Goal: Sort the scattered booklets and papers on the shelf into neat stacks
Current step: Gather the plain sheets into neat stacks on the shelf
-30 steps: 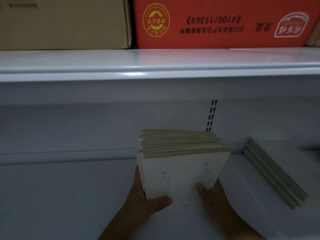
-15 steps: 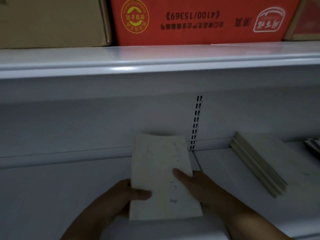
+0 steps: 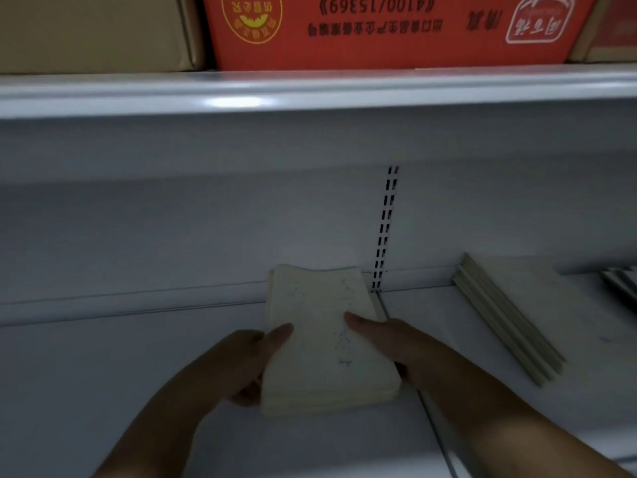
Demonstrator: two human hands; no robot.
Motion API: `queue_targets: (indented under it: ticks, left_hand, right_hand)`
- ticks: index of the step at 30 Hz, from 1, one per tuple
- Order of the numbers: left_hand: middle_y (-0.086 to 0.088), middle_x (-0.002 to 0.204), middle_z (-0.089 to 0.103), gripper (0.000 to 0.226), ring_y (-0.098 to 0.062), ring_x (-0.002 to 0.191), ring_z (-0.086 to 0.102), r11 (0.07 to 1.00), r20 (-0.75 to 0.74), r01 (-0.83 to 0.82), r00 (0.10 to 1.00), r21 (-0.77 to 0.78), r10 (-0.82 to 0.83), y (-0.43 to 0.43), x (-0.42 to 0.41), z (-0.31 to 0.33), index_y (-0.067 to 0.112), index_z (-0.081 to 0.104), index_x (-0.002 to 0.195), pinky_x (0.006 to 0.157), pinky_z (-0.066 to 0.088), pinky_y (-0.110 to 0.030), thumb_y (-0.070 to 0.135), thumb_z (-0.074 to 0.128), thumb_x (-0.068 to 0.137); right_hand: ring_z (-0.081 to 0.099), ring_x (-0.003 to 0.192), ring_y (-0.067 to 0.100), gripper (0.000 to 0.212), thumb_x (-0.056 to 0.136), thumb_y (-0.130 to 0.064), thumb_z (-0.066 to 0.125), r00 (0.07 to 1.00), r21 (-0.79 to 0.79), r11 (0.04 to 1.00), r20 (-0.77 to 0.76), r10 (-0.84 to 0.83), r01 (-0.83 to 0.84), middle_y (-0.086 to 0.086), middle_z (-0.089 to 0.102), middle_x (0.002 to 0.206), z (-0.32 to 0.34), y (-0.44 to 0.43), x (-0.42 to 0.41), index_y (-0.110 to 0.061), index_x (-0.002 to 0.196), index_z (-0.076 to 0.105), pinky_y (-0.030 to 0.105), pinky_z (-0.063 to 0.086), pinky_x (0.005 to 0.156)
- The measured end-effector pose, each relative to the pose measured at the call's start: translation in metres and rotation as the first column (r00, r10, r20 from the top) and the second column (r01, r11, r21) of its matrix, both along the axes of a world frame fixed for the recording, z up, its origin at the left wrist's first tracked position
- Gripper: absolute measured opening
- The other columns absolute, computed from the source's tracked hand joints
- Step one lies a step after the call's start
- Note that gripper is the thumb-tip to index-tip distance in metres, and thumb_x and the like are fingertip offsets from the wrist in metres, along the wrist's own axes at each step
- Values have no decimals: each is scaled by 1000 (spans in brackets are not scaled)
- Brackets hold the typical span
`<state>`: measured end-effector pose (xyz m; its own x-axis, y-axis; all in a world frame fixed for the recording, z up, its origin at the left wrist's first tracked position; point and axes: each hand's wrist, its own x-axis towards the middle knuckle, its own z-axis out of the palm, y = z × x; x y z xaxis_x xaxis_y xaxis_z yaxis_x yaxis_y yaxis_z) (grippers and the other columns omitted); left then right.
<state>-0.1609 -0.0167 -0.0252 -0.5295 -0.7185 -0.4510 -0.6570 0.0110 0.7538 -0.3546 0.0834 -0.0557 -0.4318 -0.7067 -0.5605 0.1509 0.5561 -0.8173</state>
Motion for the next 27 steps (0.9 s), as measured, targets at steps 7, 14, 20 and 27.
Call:
queue_targets:
  ticks: [7,14,20,27]
  left_hand:
    - [0,139,48,126,-16,118,52,874,326,395,897,-285,-299,21,15,-2,39,-36,130,94,40,-23,60,70,66]
    - [-7,145,42,122,-24,124,47,854,300,355,921,-379,-250,26,11,-17,37,-44,118,93,39,-25,43,70,74]
    - [-8,145,42,123,-24,127,45,867,372,359,901,-345,-225,22,10,-19,19,-21,146,99,38,-29,43,74,70]
    - [-1,96,66,44,-13,84,60,821,464,390,868,-417,-177,23,16,-32,16,66,98,68,47,-23,42,75,63]
  right_hand:
    - [65,101,27,84,60,-62,72,1000,16,1000,2,22,-22,12,65,118,-3,-2,-1,-6,122,59,42,50,97]
    - [67,94,23,74,65,-66,66,972,43,990,-191,139,-133,10,68,110,4,1,-5,-10,113,63,38,54,90]
    - [56,85,9,68,56,-86,46,710,220,940,-616,341,-260,-8,56,98,25,28,-20,-28,90,55,25,46,71]
    - [57,105,6,50,61,-49,80,619,216,832,-580,530,-511,-17,58,111,0,65,5,-46,103,54,22,46,89]
